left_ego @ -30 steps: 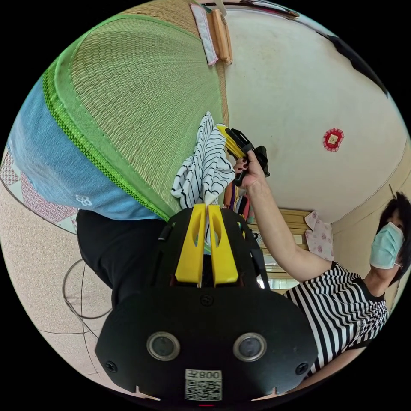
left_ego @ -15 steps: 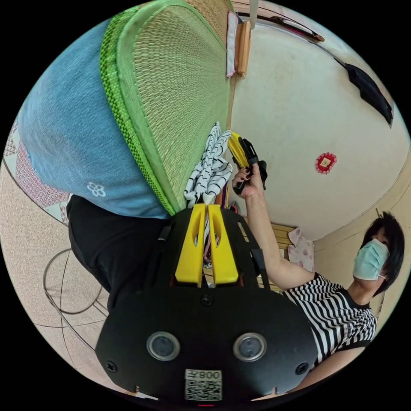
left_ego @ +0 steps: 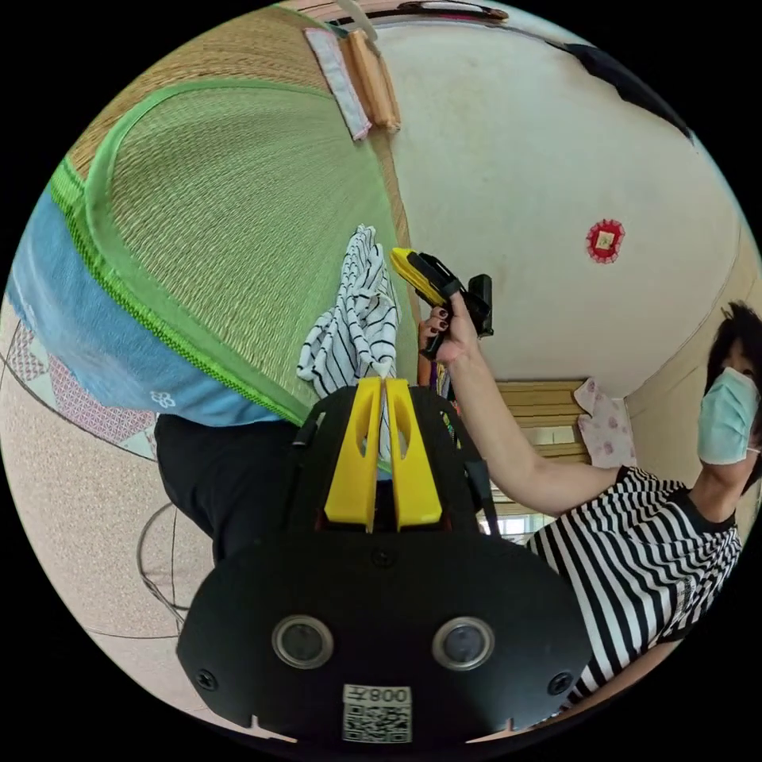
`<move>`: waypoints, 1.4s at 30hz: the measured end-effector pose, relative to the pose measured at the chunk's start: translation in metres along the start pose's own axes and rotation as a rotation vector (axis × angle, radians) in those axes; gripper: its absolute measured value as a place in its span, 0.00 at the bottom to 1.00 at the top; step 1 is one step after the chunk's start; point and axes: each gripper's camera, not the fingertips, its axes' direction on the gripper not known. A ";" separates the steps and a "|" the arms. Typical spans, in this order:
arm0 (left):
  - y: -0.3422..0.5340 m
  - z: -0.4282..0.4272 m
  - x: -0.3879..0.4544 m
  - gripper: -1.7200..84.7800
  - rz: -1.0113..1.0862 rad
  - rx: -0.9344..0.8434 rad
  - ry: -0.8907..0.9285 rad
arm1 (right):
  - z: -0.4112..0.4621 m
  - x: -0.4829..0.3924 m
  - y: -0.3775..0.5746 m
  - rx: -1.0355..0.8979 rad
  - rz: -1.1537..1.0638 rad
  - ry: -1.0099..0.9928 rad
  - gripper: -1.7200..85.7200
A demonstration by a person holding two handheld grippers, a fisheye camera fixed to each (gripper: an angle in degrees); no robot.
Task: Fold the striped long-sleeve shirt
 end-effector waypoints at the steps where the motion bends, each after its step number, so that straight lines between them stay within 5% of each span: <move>1: -0.002 0.002 0.010 0.03 0.032 0.003 -0.024 | 0.001 -0.005 0.001 -0.006 -0.009 0.013 0.04; 12: 0.011 0.005 0.056 0.02 0.110 0.050 -0.207 | 0.020 -0.013 -0.004 -0.065 0.015 0.069 0.02; 21: -0.046 0.082 0.088 0.02 0.224 -0.199 -0.421 | 0.012 -0.022 -0.002 -0.075 0.013 0.075 0.02; 42: -0.068 0.094 0.147 0.02 0.236 -0.199 -0.386 | -0.016 -0.023 0.023 -0.075 0.044 0.089 0.02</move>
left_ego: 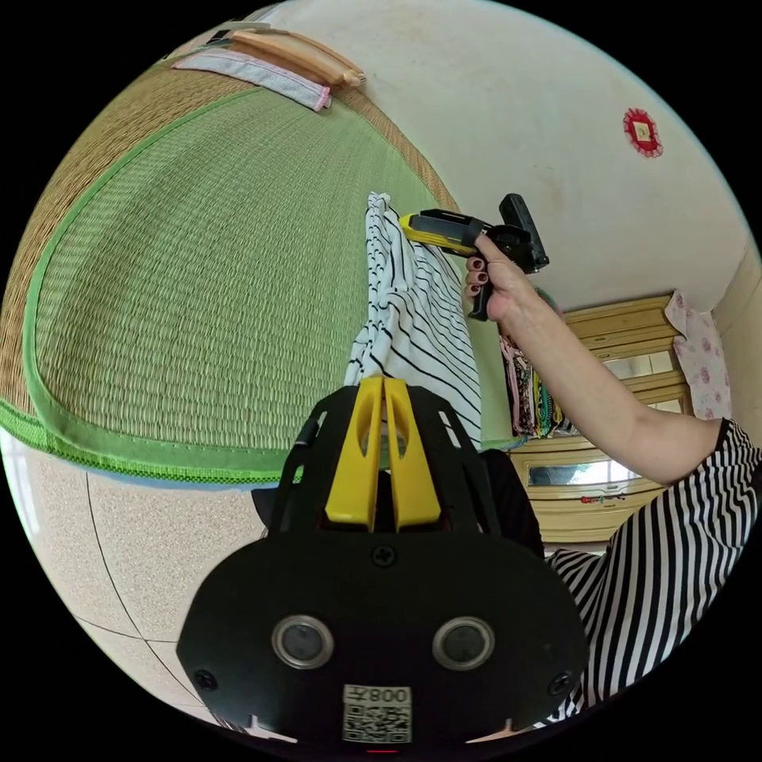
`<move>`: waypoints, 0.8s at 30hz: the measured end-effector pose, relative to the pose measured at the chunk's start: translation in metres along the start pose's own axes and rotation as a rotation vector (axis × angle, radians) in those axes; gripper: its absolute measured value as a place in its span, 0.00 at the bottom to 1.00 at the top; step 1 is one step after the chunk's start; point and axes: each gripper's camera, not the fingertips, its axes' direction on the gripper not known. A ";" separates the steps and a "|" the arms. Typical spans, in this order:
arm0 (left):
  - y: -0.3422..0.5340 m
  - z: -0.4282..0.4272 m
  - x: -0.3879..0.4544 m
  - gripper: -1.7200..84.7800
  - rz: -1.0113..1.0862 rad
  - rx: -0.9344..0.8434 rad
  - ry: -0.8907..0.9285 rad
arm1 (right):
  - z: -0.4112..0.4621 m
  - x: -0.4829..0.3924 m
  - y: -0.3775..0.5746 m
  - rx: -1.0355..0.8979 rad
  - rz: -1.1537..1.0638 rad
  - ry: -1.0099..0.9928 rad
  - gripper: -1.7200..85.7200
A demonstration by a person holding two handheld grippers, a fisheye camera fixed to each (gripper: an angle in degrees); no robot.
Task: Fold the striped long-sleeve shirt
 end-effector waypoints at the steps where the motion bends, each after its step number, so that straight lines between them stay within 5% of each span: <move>1: 0.001 -0.007 0.004 0.02 -0.003 0.021 -0.007 | -0.005 -0.003 0.006 0.003 -0.010 0.020 0.02; 24: -0.010 -0.056 0.071 0.02 0.000 0.057 -0.093 | 0.005 -0.046 0.247 -0.092 -0.152 -0.134 0.02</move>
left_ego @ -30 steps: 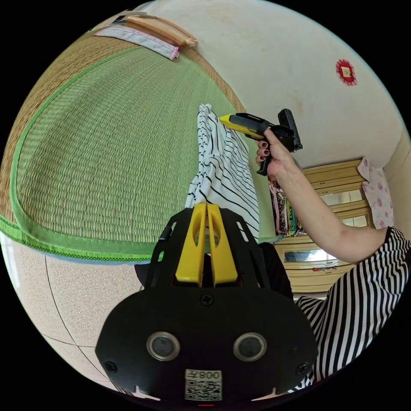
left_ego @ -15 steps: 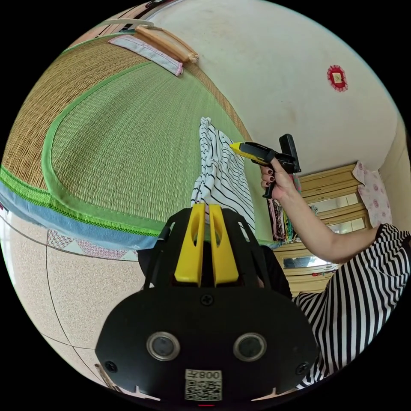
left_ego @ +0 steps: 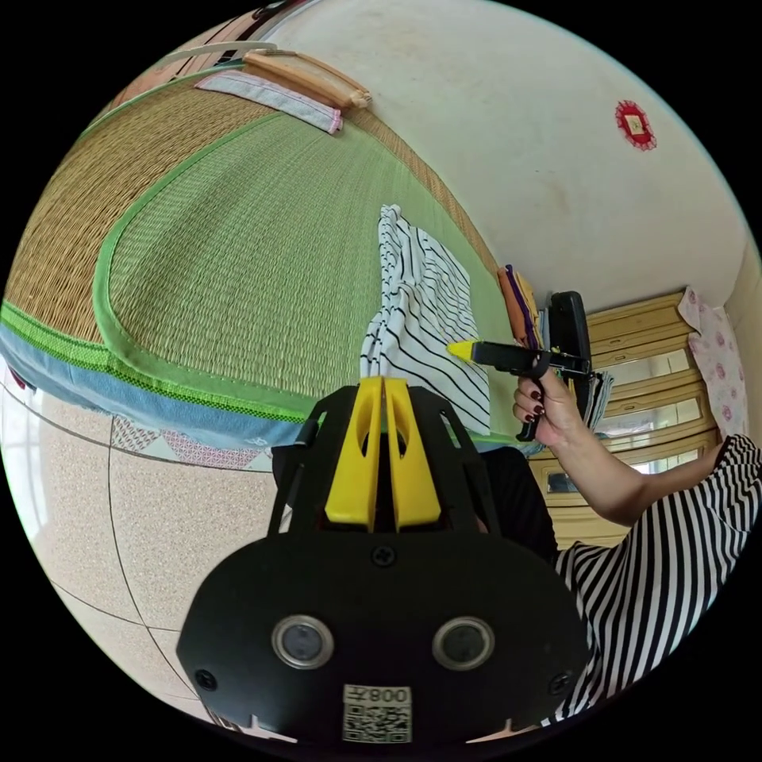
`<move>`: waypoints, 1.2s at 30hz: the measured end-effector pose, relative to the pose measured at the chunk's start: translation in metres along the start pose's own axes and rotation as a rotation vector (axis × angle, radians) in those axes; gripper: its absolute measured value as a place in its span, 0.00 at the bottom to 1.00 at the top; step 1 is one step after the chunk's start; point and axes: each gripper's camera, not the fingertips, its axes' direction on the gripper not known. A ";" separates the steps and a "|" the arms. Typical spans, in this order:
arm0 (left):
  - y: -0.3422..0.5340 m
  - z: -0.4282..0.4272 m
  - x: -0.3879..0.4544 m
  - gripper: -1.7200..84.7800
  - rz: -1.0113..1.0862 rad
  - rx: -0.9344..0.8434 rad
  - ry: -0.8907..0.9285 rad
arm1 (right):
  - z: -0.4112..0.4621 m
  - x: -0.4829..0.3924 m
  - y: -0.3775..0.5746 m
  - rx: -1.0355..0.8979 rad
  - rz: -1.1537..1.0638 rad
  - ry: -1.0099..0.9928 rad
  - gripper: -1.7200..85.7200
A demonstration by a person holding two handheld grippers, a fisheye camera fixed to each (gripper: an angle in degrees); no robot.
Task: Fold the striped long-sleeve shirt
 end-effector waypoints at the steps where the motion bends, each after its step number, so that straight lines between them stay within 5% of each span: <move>1: -0.002 -0.001 0.003 0.02 -0.004 0.002 0.006 | 0.011 -0.001 0.007 -0.029 0.001 0.009 0.02; 9: -0.015 -0.010 0.048 0.02 0.051 0.020 0.049 | 0.010 -0.004 0.059 -0.002 0.003 -0.016 0.02; 22: -0.052 0.045 0.146 0.03 0.207 -0.185 0.166 | -0.012 0.072 0.238 0.106 0.233 -0.052 0.02; 29: -0.060 0.125 0.188 0.08 0.144 -0.394 0.212 | -0.005 0.097 0.284 0.163 0.270 -0.165 0.03; 36: -0.070 0.155 0.195 0.08 0.027 -0.387 0.237 | 0.006 0.131 0.335 0.217 0.340 -0.293 0.07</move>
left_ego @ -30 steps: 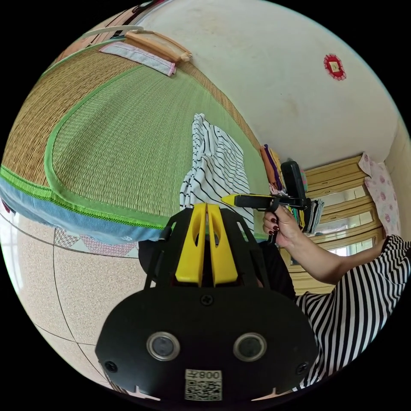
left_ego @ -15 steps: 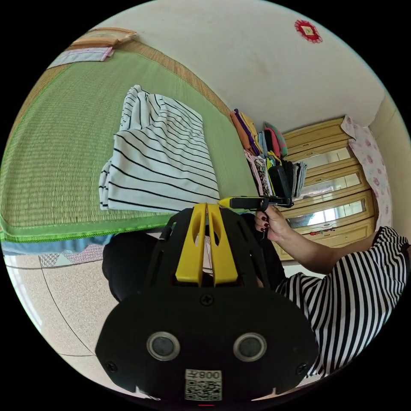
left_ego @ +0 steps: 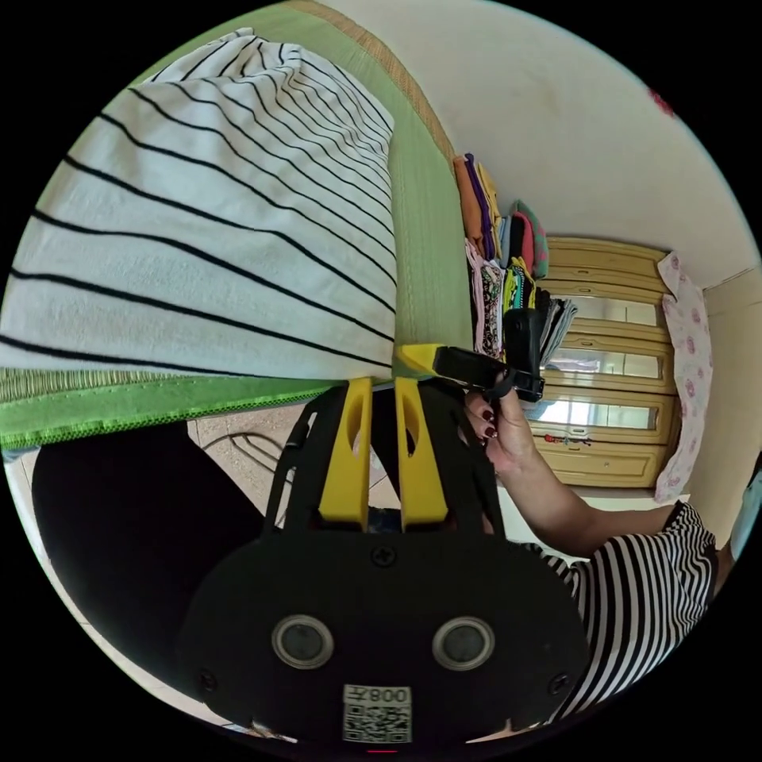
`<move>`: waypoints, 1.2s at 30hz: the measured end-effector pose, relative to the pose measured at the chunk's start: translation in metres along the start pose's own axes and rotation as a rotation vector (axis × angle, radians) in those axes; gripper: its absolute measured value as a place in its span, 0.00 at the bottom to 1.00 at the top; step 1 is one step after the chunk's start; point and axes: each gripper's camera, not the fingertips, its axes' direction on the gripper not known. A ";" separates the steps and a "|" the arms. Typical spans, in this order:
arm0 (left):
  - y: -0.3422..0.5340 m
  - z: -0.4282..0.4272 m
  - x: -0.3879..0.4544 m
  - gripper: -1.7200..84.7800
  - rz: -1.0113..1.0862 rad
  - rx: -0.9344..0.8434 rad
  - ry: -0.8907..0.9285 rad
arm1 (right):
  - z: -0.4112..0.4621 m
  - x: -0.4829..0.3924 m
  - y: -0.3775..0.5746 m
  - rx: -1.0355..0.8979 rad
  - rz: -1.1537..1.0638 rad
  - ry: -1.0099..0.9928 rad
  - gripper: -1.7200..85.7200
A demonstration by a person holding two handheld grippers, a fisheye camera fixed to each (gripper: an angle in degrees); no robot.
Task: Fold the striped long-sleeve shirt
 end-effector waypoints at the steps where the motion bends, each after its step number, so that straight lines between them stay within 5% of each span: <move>1: -0.001 0.001 0.001 0.07 -0.008 0.016 0.011 | 0.001 0.008 0.005 -0.002 0.016 -0.022 0.08; 13: -0.006 0.004 0.039 0.02 0.035 0.063 0.003 | 0.014 0.059 0.046 0.028 0.094 -0.218 0.12; 36: 0.010 0.036 0.064 0.02 0.072 0.035 -0.008 | 0.054 0.076 0.077 0.007 0.123 -0.298 0.10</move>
